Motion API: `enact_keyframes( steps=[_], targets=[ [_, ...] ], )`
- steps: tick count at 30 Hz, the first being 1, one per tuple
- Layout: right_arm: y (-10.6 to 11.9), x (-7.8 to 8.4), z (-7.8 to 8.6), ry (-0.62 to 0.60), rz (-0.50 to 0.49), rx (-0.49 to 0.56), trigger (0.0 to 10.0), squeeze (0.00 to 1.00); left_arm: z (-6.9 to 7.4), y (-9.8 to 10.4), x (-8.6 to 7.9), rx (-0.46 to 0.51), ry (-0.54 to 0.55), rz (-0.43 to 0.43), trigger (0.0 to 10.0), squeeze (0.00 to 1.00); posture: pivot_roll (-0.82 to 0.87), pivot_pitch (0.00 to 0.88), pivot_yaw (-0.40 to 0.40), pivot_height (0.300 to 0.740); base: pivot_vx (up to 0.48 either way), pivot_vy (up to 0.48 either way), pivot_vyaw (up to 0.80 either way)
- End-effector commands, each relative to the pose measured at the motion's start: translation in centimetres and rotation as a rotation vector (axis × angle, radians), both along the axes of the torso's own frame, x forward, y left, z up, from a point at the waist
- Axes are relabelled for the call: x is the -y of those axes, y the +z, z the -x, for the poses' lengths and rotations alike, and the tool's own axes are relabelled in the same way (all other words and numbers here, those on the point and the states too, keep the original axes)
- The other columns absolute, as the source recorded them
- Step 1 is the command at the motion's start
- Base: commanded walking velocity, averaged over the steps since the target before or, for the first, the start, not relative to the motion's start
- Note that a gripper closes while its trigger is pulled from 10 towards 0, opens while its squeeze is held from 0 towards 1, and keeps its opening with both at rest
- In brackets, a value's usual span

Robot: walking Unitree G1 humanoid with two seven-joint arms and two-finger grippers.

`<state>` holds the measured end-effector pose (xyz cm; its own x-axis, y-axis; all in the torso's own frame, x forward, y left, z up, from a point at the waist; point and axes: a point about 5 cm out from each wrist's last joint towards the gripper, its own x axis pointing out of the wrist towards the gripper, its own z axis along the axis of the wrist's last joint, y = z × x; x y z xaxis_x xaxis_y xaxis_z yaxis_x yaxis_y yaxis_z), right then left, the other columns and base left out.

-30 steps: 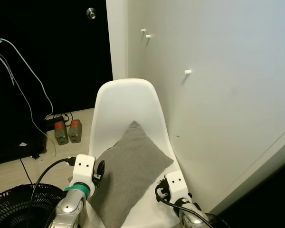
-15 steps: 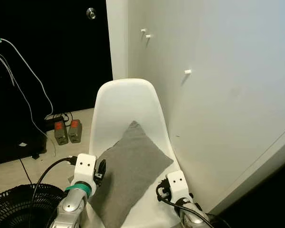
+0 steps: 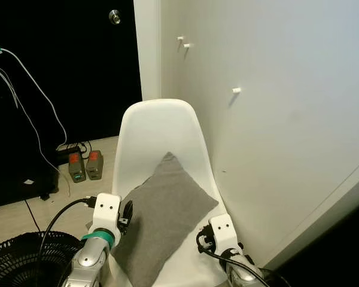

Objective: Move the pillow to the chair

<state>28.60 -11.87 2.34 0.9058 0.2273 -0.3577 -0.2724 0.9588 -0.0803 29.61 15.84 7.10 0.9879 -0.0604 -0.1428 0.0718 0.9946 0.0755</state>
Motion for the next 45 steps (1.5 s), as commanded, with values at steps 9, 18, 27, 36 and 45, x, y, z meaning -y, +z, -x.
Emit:
enact_keyframes(
  steps=[9,18,27,36,45],
  targets=[
    [-0.62,0.11,0.33,-0.022,-0.011,-0.035,10.0,0.0,0.27,-0.59,-0.2,-0.024,0.007,-0.005,10.0,0.0,-0.09,0.067,0.066,0.74,0.0,0.0,0.0],
    [-0.63,0.08,0.27,-0.024,-0.015,-0.037,10.0,0.0,0.19,-0.56,-0.12,-0.026,0.001,-0.005,10.0,0.0,-0.09,0.066,0.067,0.74,0.0,0.0,0.0],
    [-0.6,-0.06,0.17,-0.018,-0.016,-0.037,10.0,0.0,0.13,-0.52,-0.27,-0.024,0.005,-0.008,10.0,0.0,-0.08,0.063,0.065,0.74,0.0,0.0,0.0],
    [-0.62,-0.12,0.16,-0.019,-0.019,-0.036,10.0,0.0,0.15,-0.49,-0.33,-0.022,0.005,-0.01,10.0,0.0,-0.08,0.061,0.067,0.74,0.0,0.0,0.0],
    [-0.59,-0.09,0.07,-0.019,-0.017,-0.035,10.0,0.0,0.17,-0.48,-0.37,-0.022,0.007,-0.01,10.0,0.0,-0.08,0.061,0.066,0.74,0.0,0.0,0.0]
  ],
)
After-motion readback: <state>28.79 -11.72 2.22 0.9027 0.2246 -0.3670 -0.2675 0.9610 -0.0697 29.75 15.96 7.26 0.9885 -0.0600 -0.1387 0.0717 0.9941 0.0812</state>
